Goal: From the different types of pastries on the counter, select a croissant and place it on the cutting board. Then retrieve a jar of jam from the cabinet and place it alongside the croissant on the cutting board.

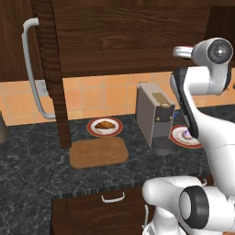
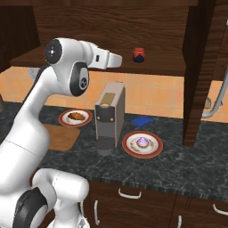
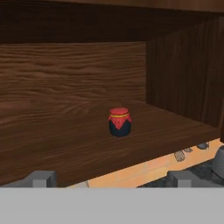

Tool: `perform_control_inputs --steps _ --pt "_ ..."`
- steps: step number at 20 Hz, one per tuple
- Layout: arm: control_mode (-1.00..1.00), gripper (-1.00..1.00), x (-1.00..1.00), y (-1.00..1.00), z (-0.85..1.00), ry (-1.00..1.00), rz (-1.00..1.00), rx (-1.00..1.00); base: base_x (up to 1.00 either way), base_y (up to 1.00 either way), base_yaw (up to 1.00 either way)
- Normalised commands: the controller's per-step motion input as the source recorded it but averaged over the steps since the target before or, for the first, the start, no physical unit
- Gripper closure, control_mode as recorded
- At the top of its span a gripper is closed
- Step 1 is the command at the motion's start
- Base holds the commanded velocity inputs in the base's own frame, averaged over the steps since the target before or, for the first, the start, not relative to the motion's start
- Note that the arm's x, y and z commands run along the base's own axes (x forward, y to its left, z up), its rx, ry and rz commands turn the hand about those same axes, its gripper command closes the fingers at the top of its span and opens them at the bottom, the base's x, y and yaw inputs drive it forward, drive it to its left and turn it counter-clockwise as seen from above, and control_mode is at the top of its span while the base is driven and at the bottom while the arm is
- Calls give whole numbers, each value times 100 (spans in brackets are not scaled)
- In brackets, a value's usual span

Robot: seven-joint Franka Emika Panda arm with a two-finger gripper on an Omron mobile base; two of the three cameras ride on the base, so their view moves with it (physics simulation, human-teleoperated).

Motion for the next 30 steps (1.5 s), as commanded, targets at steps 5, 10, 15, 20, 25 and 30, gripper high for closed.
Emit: perform_control_inputs --steps 5,10,15,20,25,30 --pt "-100 -100 6 -33 -6 -4 0 -4 0 0 0" --pt "-100 -100 3 -1 0 0 0 0 0 0 0" --pt "-100 -100 0 0 0 0 0 0 0 0 0" --pt "-100 -100 1 0 0 1 0 0 0 0 0" --pt "-100 -100 10 0 10 10 0 0 0 0 0" --pt "-100 -100 1 0 38 4 0 0 0 0 0"
